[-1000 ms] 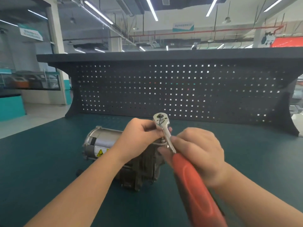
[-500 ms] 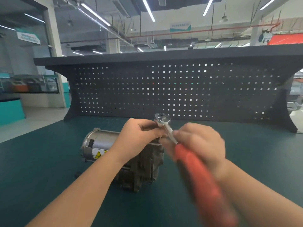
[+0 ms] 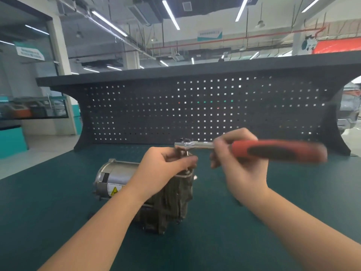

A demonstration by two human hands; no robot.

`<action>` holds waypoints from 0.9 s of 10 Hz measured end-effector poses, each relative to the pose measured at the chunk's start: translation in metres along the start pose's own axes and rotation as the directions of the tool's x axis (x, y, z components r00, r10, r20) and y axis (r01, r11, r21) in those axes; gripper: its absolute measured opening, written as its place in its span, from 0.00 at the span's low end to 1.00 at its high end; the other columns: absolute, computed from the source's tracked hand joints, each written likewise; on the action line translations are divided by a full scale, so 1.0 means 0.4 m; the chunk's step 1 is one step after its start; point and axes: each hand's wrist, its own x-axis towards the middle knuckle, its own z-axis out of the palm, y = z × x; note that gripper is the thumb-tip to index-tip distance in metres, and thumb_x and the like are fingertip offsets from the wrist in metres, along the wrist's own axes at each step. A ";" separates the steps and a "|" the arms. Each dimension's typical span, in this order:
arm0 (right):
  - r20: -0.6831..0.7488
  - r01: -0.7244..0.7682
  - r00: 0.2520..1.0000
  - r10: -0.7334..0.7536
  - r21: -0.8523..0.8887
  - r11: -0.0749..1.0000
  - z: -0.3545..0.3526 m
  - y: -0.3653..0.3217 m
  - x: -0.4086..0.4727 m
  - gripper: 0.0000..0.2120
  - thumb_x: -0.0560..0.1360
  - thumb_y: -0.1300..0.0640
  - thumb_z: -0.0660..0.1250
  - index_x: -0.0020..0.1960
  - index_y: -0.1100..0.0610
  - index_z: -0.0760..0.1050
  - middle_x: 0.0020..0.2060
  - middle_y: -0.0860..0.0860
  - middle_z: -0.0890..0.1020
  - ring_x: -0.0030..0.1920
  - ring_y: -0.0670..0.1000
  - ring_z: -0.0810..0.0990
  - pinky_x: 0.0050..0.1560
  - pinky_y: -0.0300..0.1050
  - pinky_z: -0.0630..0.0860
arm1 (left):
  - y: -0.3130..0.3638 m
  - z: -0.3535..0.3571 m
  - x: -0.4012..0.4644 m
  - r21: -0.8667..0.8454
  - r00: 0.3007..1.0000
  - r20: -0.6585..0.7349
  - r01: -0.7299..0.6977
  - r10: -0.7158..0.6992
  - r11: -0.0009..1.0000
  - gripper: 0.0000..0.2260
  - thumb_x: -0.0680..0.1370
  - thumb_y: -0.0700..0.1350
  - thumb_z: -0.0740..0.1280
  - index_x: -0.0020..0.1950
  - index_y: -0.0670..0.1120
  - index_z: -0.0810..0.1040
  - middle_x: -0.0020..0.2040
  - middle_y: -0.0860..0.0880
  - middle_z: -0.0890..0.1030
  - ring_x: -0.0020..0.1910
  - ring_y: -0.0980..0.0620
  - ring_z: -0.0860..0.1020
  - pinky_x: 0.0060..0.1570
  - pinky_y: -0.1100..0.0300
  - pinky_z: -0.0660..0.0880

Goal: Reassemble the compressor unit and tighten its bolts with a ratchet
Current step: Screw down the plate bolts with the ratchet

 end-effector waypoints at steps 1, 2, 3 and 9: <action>0.453 0.677 0.736 -0.504 -0.494 0.545 0.002 -0.013 -0.007 0.17 0.61 0.54 0.79 0.36 0.52 0.69 0.25 0.48 0.69 0.26 0.47 0.64 0.26 0.35 0.58 | 0.000 -0.004 -0.005 0.007 0.998 0.054 -0.041 0.041 0.999 0.15 0.74 0.39 0.71 0.36 0.58 0.86 0.34 0.58 0.84 0.34 0.65 0.80 0.36 0.73 0.73; 0.416 0.616 0.780 -0.467 -0.383 0.688 0.004 -0.004 -0.035 0.07 0.69 0.60 0.75 0.41 0.59 0.76 0.28 0.52 0.74 0.29 0.49 0.68 0.29 0.42 0.64 | 0.005 -0.006 -0.006 -0.003 0.996 0.076 -0.052 0.052 0.999 0.07 0.71 0.47 0.71 0.36 0.58 0.86 0.34 0.57 0.85 0.36 0.65 0.81 0.38 0.73 0.74; -0.016 -0.083 0.996 0.084 0.006 0.996 -0.007 0.007 -0.014 0.08 0.76 0.54 0.66 0.38 0.51 0.72 0.27 0.46 0.73 0.27 0.43 0.72 0.29 0.35 0.69 | 0.007 -0.005 -0.001 -0.010 0.999 0.027 -0.033 0.034 0.999 0.06 0.69 0.50 0.70 0.36 0.53 0.87 0.38 0.52 0.86 0.39 0.61 0.83 0.42 0.71 0.75; 0.024 -0.130 0.991 0.132 -0.071 0.989 0.003 -0.015 -0.007 0.07 0.69 0.56 0.71 0.35 0.46 0.75 0.25 0.49 0.74 0.26 0.47 0.73 0.28 0.29 0.68 | 0.010 -0.005 -0.003 -0.053 1.000 0.016 -0.015 0.016 0.998 0.06 0.68 0.49 0.71 0.37 0.50 0.87 0.38 0.50 0.86 0.38 0.58 0.83 0.41 0.68 0.77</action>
